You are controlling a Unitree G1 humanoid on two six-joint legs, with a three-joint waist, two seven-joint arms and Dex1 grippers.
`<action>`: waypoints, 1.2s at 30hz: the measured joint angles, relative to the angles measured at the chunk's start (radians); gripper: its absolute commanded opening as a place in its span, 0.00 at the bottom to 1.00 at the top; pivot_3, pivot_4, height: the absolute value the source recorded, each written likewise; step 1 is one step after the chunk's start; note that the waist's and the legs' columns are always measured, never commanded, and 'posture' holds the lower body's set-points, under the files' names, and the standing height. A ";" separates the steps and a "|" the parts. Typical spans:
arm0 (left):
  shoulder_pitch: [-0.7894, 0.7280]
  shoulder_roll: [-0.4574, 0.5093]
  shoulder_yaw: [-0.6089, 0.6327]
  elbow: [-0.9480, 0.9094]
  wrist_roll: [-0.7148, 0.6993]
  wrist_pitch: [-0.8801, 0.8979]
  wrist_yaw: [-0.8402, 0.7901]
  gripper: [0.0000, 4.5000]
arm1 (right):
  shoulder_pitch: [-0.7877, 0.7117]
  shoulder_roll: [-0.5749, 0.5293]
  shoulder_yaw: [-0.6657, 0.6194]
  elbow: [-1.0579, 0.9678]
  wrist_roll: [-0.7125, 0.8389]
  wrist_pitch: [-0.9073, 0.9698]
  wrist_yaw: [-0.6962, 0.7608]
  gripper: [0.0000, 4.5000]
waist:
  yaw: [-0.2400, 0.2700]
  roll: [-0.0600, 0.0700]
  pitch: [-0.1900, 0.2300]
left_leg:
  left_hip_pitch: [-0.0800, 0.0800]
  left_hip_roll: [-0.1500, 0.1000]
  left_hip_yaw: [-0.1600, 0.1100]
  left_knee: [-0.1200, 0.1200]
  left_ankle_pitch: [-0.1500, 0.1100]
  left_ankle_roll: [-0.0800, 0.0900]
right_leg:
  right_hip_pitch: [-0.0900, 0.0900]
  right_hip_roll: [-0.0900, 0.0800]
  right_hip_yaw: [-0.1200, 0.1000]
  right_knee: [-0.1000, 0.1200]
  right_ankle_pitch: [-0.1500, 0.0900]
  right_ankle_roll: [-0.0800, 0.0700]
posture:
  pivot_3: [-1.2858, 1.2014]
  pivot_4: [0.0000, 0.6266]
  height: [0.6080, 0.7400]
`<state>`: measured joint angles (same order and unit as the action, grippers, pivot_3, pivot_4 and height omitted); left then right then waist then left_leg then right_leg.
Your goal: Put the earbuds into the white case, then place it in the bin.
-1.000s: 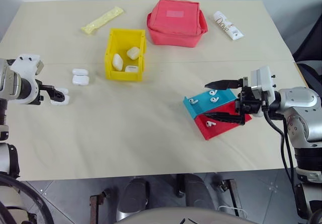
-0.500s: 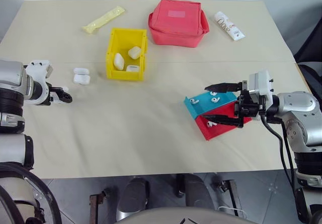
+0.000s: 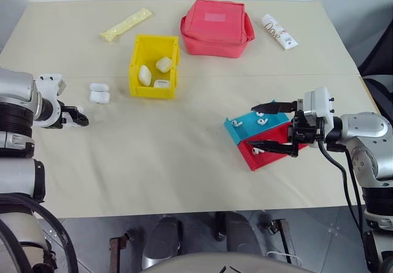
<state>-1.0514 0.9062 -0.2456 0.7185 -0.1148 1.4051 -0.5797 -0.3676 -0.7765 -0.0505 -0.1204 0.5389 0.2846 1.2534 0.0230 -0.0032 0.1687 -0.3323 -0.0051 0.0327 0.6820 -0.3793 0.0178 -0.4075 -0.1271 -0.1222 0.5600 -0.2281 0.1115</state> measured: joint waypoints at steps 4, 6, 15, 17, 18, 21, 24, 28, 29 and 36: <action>-0.001 -0.003 0.006 0.004 0.004 0.016 0.006 0.61 | 0.000 -0.006 0.000 0.000 -0.002 0.000 -0.002 1.00 | -0.001 0.000 0.000 | 0.001 0.000 0.001 0.000 0.000 0.000 | 0.000 0.000 0.001 0.001 0.000 0.000 | 0.52 0.24 1.00; 0.000 -0.007 0.019 0.006 0.007 0.021 0.016 0.61 | 0.000 -0.009 -0.001 0.000 -0.003 0.000 -0.003 1.00 | -0.001 0.001 0.000 | 0.002 0.000 0.002 -0.001 0.000 0.000 | 0.000 0.000 0.002 0.001 0.000 0.000 | 0.52 0.24 1.00; 0.365 -0.067 0.311 -0.459 -0.131 -0.511 -0.114 0.61 | -0.008 -0.052 -0.045 -0.010 -0.005 0.012 -0.028 1.00 | 0.005 -0.002 0.000 | -0.002 -0.001 -0.008 0.002 0.000 0.000 | -0.002 -0.006 0.004 0.001 0.001 0.000 | 0.52 0.24 1.00; 0.423 -0.134 0.373 -0.558 -0.205 -0.674 -0.201 0.61 | -0.007 -0.061 -0.054 -0.017 -0.004 0.022 -0.035 1.00 | 0.006 -0.002 0.000 | -0.003 -0.001 -0.010 0.003 0.000 0.000 | -0.001 -0.007 0.005 0.000 0.001 -0.001 | 0.52 0.24 1.00; 0.442 -0.175 0.395 -0.593 -0.244 -0.764 -0.256 0.61 | -0.005 -0.065 -0.061 -0.027 -0.004 0.025 -0.040 1.00 | 0.006 -0.002 0.000 | -0.003 -0.001 -0.010 0.003 0.000 -0.001 | -0.001 -0.006 0.004 -0.001 0.002 -0.001 | 0.52 0.24 1.00; 0.454 -0.260 0.407 -0.614 -0.322 -1.008 -0.438 0.61 | 0.026 -0.086 -0.099 -0.073 0.001 0.047 -0.064 1.00 | 0.004 -0.001 0.000 | -0.002 0.000 -0.006 0.003 0.000 -0.001 | -0.001 -0.004 -0.001 -0.001 0.002 -0.001 | 0.52 0.24 1.00; 0.455 -0.302 0.399 -0.600 -0.353 -1.171 -0.578 0.61 | 0.073 -0.104 -0.131 -0.118 0.005 0.073 -0.086 1.00 | 0.003 -0.001 0.000 | -0.001 0.001 0.002 0.003 0.000 0.000 | -0.001 -0.002 -0.001 -0.001 0.002 -0.001 | 0.52 0.24 1.00; 0.444 -0.370 0.356 -0.565 -0.378 -1.234 -0.687 0.61 | 0.176 -0.125 -0.201 -0.203 0.017 0.131 -0.136 1.00 | 0.008 -0.001 0.000 | -0.002 0.000 0.003 0.003 0.000 0.002 | -0.001 -0.003 -0.001 -0.001 0.002 0.000 | 0.52 0.24 1.00; 0.450 -0.379 0.334 -0.566 -0.388 -1.232 -0.716 0.61 | 0.205 -0.131 -0.216 -0.230 0.018 0.148 -0.153 1.00 | 0.010 -0.001 0.000 | -0.002 0.000 0.003 0.003 0.000 0.003 | 0.000 -0.003 -0.001 -0.001 0.002 0.000 | 0.52 0.24 1.00; 0.498 -0.515 0.223 -0.500 -0.360 -1.375 -0.814 0.61 | 0.421 -0.158 -0.360 -0.392 0.008 0.269 -0.270 1.00 | 0.025 -0.001 -0.001 | -0.002 0.000 0.004 0.003 -0.001 0.006 | 0.000 -0.003 0.002 -0.003 0.005 0.001 | 0.52 0.24 1.00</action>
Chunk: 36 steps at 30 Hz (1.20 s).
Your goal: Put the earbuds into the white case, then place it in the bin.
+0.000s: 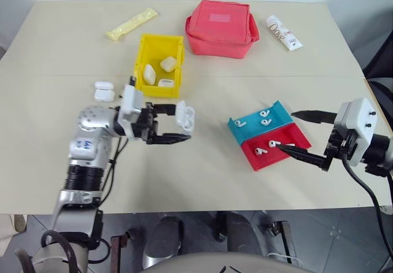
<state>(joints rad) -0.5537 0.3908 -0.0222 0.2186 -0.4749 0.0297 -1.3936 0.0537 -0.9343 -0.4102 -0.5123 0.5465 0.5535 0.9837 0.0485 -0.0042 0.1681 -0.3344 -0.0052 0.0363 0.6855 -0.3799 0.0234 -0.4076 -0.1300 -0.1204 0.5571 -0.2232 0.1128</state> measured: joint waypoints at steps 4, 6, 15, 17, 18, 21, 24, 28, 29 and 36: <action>-0.031 -0.043 0.004 0.042 0.017 -0.082 0.022 0.61 | 0.089 -0.008 -0.047 -0.057 -0.039 0.008 -0.030 1.00 | 0.005 0.000 0.000 | 0.000 0.000 0.000 0.000 -0.001 0.002 | 0.000 0.000 0.001 0.000 0.000 0.000 | 0.52 0.24 1.00; -0.031 -0.063 0.000 0.065 0.032 -0.134 0.021 0.61 | 0.135 -0.021 -0.050 -0.076 -0.069 0.017 -0.040 1.00 | 0.005 0.001 0.000 | 0.001 0.000 0.000 0.000 -0.002 0.003 | 0.000 0.000 0.002 0.000 0.000 0.001 | 0.52 0.24 1.00; 0.008 -0.093 -0.046 0.059 0.047 -0.181 0.003 0.61 | 0.135 -0.159 0.049 -0.095 -0.132 0.154 -0.060 0.87 | 0.002 0.001 0.000 | 0.001 0.000 -0.003 0.000 -0.003 0.005 | 0.000 0.000 0.004 -0.002 0.001 0.001 | 0.52 0.24 1.00; 0.020 -0.097 -0.054 0.045 0.047 -0.175 0.005 0.61 | 0.119 -0.208 0.068 -0.093 -0.141 0.190 -0.053 0.81 | 0.003 0.001 0.000 | 0.001 0.000 -0.003 0.001 -0.003 0.006 | 0.000 0.000 0.004 -0.002 0.001 0.002 | 0.52 0.24 1.00; 0.024 -0.099 -0.058 0.033 0.047 -0.173 0.006 0.61 | 0.100 -0.232 0.086 -0.091 -0.144 0.197 -0.045 0.81 | 0.002 0.001 0.000 | 0.001 0.000 -0.003 0.001 -0.003 0.006 | 0.000 0.000 0.004 -0.002 0.001 0.001 | 0.52 0.24 1.00; 0.025 -0.104 -0.063 0.018 0.047 -0.172 0.015 0.61 | 0.038 -0.258 0.131 -0.090 -0.144 0.213 -0.033 0.81 | 0.003 0.001 0.000 | 0.001 0.000 -0.003 0.001 -0.003 0.005 | 0.000 0.000 0.004 -0.003 0.001 0.001 | 0.52 0.24 1.00; 0.054 -0.107 -0.068 -0.016 0.041 -0.164 0.019 0.61 | -0.055 -0.301 0.229 -0.072 -0.152 0.241 -0.021 0.81 | -0.001 0.001 -0.001 | 0.001 0.000 -0.003 0.001 -0.003 0.006 | 0.000 0.000 0.005 -0.003 0.001 0.001 | 0.52 0.24 1.00; 0.089 -0.109 -0.077 -0.058 0.034 -0.153 0.025 0.61 | -0.190 -0.319 0.355 -0.011 -0.175 0.297 -0.014 0.68 | -0.001 0.002 -0.001 | 0.000 0.000 -0.004 0.001 -0.003 0.006 | -0.001 0.000 0.004 -0.004 0.002 0.001 | 0.52 0.24 1.00; 0.098 -0.110 -0.079 -0.067 0.031 -0.150 0.026 0.61 | -0.218 -0.321 0.386 0.006 -0.184 0.293 -0.004 0.61 | -0.002 0.002 -0.001 | 0.000 0.000 -0.004 0.001 -0.003 0.006 | -0.001 -0.001 0.004 -0.004 0.002 0.001 | 0.52 0.24 1.00; 0.124 -0.120 -0.103 -0.120 0.030 -0.136 0.045 0.61 | -0.387 -0.320 0.559 0.092 -0.267 0.245 0.059 0.61 | -0.004 0.003 -0.001 | 0.000 0.000 -0.003 0.001 -0.003 0.006 | -0.001 0.000 0.004 -0.005 0.002 0.002 | 0.52 0.24 1.00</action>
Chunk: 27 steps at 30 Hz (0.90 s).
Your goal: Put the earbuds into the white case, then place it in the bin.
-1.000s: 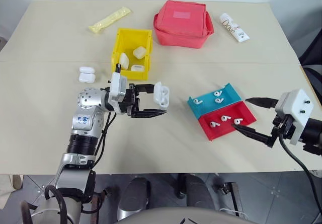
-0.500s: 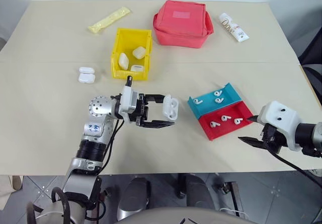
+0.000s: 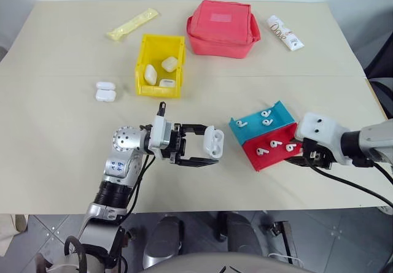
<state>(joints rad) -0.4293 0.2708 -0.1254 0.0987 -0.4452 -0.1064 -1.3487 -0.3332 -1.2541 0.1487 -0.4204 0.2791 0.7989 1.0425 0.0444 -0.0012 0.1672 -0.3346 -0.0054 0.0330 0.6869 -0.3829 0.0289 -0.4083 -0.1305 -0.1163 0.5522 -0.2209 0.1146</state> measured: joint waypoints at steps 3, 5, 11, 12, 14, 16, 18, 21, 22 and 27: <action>0.006 0.000 -0.003 -0.015 -0.001 0.002 0.007 0.61 | -0.054 0.011 0.056 0.031 -0.038 -0.026 0.029 0.61 | -0.002 0.000 0.000 | 0.000 0.000 0.000 0.000 0.000 0.000 | 0.000 0.000 0.000 0.000 0.000 0.000 | 0.52 0.24 1.00; 0.012 0.001 -0.005 -0.016 -0.001 0.003 0.008 0.61 | -0.091 0.035 0.096 0.051 -0.064 -0.039 0.046 0.61 | -0.006 0.001 0.000 | 0.000 0.000 0.000 0.000 0.000 0.000 | 0.000 0.000 0.000 0.000 0.000 0.000 | 0.52 0.24 1.00; 0.034 0.005 -0.010 -0.054 -0.004 0.008 0.019 0.61 | -0.186 0.106 0.203 0.132 -0.144 -0.095 0.098 0.61 | -0.019 0.001 0.000 | 0.000 0.000 0.000 0.000 0.000 0.000 | 0.000 0.000 0.000 0.000 0.000 0.000 | 0.52 0.24 1.00; 0.039 0.005 -0.011 -0.059 -0.006 0.010 0.021 0.61 | -0.198 0.119 0.214 0.146 -0.154 -0.104 0.106 0.61 | -0.020 0.001 0.000 | 0.000 0.000 0.000 0.000 0.000 -0.001 | 0.000 0.000 0.000 0.000 0.000 0.000 | 0.52 0.24 1.00; 0.046 0.006 -0.011 -0.063 -0.008 0.013 0.027 0.61 | -0.208 0.131 0.236 0.161 -0.176 -0.120 0.118 0.57 | -0.019 0.002 0.000 | 0.000 0.000 0.000 0.000 0.000 -0.001 | 0.000 0.000 -0.001 0.000 0.000 0.000 | 0.52 0.24 1.00; 0.049 0.010 -0.011 -0.073 -0.008 0.018 0.032 0.61 | -0.212 0.144 0.241 0.179 -0.193 -0.129 0.132 0.48 | -0.019 0.002 0.000 | 0.000 0.000 0.000 0.000 0.000 -0.001 | 0.000 0.000 -0.001 0.000 0.000 0.000 | 0.52 0.24 1.00; 0.050 0.014 -0.011 -0.087 -0.009 0.019 0.039 0.61 | -0.224 0.154 0.242 0.194 -0.211 -0.143 0.141 0.48 | -0.019 0.002 0.000 | 0.000 0.000 0.000 0.000 0.000 -0.001 | 0.000 0.000 0.000 0.000 0.000 0.000 | 0.52 0.24 1.00; 0.056 0.015 -0.011 -0.092 -0.009 0.020 0.047 0.61 | -0.240 0.170 0.242 0.209 -0.234 -0.160 0.150 0.48 | -0.020 0.002 -0.001 | 0.000 0.000 0.000 0.000 0.000 -0.001 | 0.000 0.000 0.000 0.000 0.000 0.000 | 0.52 0.24 1.00; 0.060 0.015 -0.011 -0.093 -0.009 0.021 0.049 0.61 | -0.242 0.175 0.243 0.218 -0.243 -0.167 0.152 0.48 | -0.020 0.002 -0.001 | 0.000 0.000 0.000 0.000 0.000 -0.001 | 0.000 0.000 0.000 0.000 0.000 0.000 | 0.52 0.24 1.00; 0.072 0.017 -0.011 -0.102 -0.009 0.022 0.063 0.61 | -0.256 0.216 0.261 0.271 -0.285 -0.194 0.167 0.48 | -0.020 0.002 -0.001 | 0.000 0.000 0.000 0.000 0.000 -0.001 | 0.000 0.000 0.000 0.000 0.000 0.000 | 0.52 0.24 1.00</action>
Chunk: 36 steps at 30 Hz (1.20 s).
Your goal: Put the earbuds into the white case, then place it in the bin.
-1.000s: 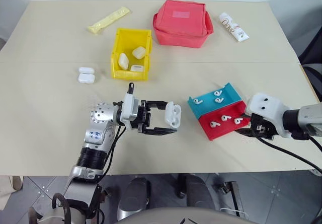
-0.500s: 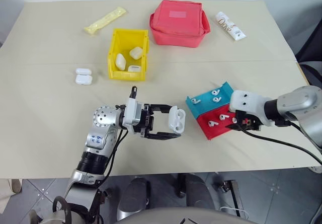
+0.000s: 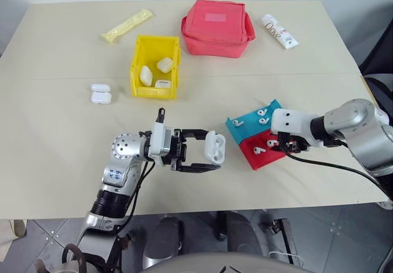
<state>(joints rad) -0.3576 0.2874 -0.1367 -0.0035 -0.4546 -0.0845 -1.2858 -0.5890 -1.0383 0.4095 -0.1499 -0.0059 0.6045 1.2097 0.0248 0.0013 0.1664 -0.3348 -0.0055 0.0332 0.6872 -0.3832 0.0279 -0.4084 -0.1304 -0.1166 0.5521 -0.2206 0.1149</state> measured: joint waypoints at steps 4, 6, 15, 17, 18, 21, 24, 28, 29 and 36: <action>0.007 0.001 0.000 -0.024 0.000 0.002 0.010 0.61 | -0.003 0.007 0.000 0.009 -0.016 -0.022 0.019 0.48 | -0.001 0.000 0.000 | 0.000 0.000 0.000 0.000 0.000 0.000 | 0.000 0.000 0.000 0.000 0.000 0.000 | 0.52 0.24 1.00; 0.011 0.003 0.000 -0.025 -0.001 0.004 0.012 0.61 | -0.003 0.008 0.000 0.014 -0.024 -0.038 0.027 0.48 | 0.000 0.001 0.000 | 0.000 0.000 0.000 0.000 0.000 0.000 | 0.000 0.000 0.000 0.000 0.000 0.000 | 0.52 0.24 1.00; 0.016 0.008 0.000 -0.030 -0.001 0.010 0.021 0.61 | -0.015 0.023 0.000 0.047 -0.052 -0.089 0.058 0.48 | -0.001 0.001 -0.001 | 0.000 0.000 0.000 0.000 0.000 0.000 | 0.000 0.000 0.000 0.000 0.000 0.000 | 0.52 0.24 1.00; 0.017 0.009 0.000 -0.030 -0.001 0.010 0.024 0.61 | -0.017 0.026 0.000 0.054 -0.055 -0.099 0.066 0.40 | -0.001 0.000 -0.001 | 0.000 0.000 0.000 0.000 0.000 0.000 | 0.000 0.000 0.000 0.000 0.000 0.000 | 0.52 0.24 1.00; 0.017 0.010 0.000 -0.031 -0.001 0.010 0.025 0.61 | -0.017 0.027 0.000 0.057 -0.055 -0.103 0.070 0.35 | -0.001 0.000 -0.001 | 0.000 0.000 0.000 0.000 0.000 0.000 | 0.000 0.000 0.000 0.000 0.000 0.000 | 0.52 0.24 1.00; 0.018 0.013 0.000 -0.031 -0.001 0.010 0.027 0.61 | -0.018 0.032 0.000 0.061 -0.058 -0.106 0.079 0.14 | -0.001 0.000 -0.001 | 0.000 0.000 0.000 0.000 0.000 0.000 | 0.000 0.000 0.000 0.000 0.000 0.000 | 0.52 0.24 1.00; 0.019 0.018 0.000 -0.032 -0.001 0.010 0.027 0.61 | -0.020 0.036 0.000 0.064 -0.068 -0.109 0.084 0.10 | -0.001 0.000 -0.001 | 0.001 0.000 0.000 0.001 0.000 0.000 | 0.001 0.000 0.000 0.000 0.000 0.000 | 0.52 0.24 1.00; 0.020 0.021 0.000 -0.032 -0.008 0.010 0.027 0.61 | -0.024 0.050 -0.006 0.078 -0.074 -0.114 0.081 0.10 | -0.001 0.000 -0.002 | 0.001 0.000 0.000 0.001 0.000 0.000 | 0.001 0.000 0.000 0.000 0.000 0.000 | 0.52 0.24 1.00; 0.020 0.021 0.000 -0.032 -0.010 0.010 0.027 0.61 | -0.024 0.053 -0.008 0.079 -0.075 -0.114 0.079 0.10 | -0.001 0.000 -0.002 | 0.001 0.000 0.000 0.001 0.000 0.000 | 0.001 0.000 0.000 0.000 0.000 0.000 | 0.52 0.24 1.00; 0.001 -0.018 -0.004 0.013 -0.032 0.015 0.002 0.61 | 0.044 0.128 -0.299 -0.109 0.131 0.055 0.006 0.10 | 0.004 0.003 -0.001 | -0.001 0.000 -0.001 0.001 0.000 0.000 | 0.000 0.000 -0.001 0.000 0.000 0.000 | 0.52 0.24 1.00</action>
<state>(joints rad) -0.3564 0.2690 -0.1406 0.0098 -0.4865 -0.0693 -1.2834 -0.5447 -0.9098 0.1104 -0.2588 0.1254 0.6600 1.2161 0.0283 0.0045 0.1657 -0.3355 -0.0053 0.0319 0.6882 -0.3834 0.0276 -0.4082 -0.1304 -0.1174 0.5523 -0.2205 0.1150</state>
